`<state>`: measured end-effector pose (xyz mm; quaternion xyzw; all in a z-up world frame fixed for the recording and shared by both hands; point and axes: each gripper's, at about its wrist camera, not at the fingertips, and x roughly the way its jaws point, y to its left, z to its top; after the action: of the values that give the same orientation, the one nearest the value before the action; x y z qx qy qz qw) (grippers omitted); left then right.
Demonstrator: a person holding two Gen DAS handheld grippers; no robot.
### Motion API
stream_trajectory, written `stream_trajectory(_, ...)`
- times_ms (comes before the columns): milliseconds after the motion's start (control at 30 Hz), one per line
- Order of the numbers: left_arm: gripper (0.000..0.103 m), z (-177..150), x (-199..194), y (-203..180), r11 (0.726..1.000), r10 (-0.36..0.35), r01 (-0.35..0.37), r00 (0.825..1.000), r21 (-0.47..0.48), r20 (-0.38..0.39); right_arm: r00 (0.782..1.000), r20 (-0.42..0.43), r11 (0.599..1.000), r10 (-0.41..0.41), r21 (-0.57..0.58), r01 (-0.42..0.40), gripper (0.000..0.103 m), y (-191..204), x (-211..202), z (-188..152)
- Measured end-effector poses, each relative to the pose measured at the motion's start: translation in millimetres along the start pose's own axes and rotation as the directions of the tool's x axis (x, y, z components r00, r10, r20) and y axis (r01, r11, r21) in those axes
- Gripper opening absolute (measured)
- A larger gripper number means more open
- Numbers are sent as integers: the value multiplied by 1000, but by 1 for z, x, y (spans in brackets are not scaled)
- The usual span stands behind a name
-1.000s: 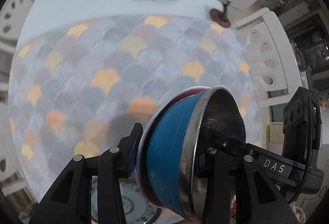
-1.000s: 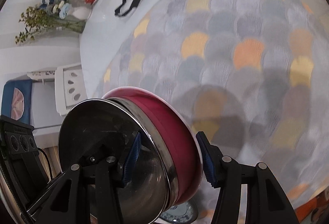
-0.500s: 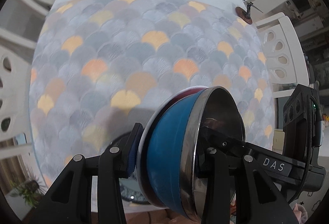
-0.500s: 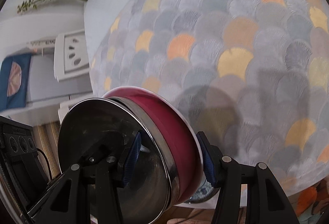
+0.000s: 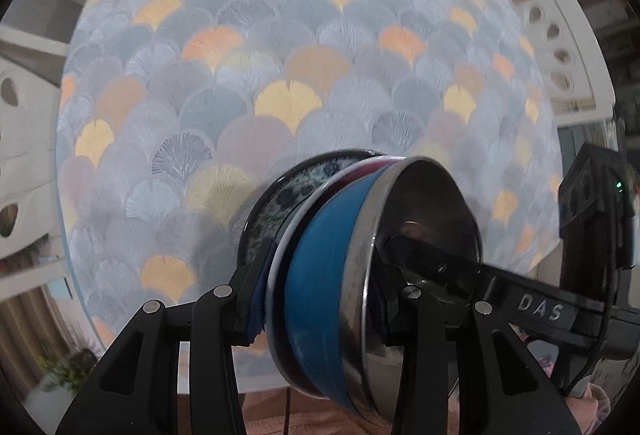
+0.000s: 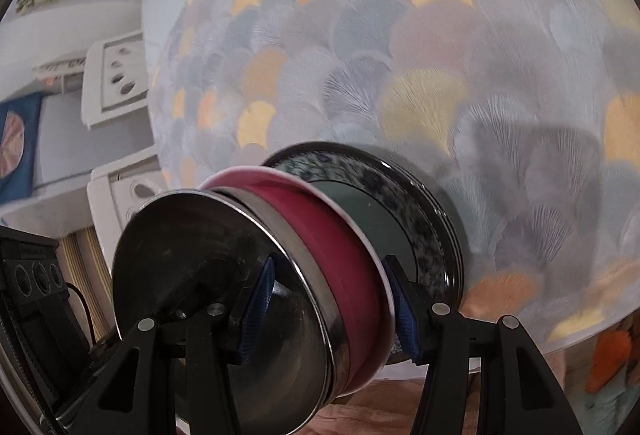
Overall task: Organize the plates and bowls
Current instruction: 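Carry the nested bowls with both grippers over the blue floral plate stack, then lower the nested bowls onto the floral plate stack with both grippers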
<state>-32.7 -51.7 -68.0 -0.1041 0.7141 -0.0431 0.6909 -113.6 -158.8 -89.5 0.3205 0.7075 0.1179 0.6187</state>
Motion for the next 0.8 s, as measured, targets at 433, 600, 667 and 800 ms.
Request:
stream_trajectory(433, 42, -4, 4, 13, 995, -50, 50, 999, 88, -3, 957, 163, 965, -238, -74, 252, 60, 33, -7, -10)
stream_trajectory(600, 42, -6, 8, 18, 995, -50, 51, 999, 88, -17, 965, 141, 968, -223, -82, 236, 62, 34, 6, -8)
stream_trajectory(667, 44, -8, 7, 22, 995, -56, 57, 998, 77, -19, 966, 134, 969, -220, -81, 232, 70, 33, 11, -8)
stream_trajectory(800, 44, -9, 5, 21, 994, -41, 43, 999, 96, -19, 970, 137, 975, -202, -64, 212, 73, 31, 13, -13)
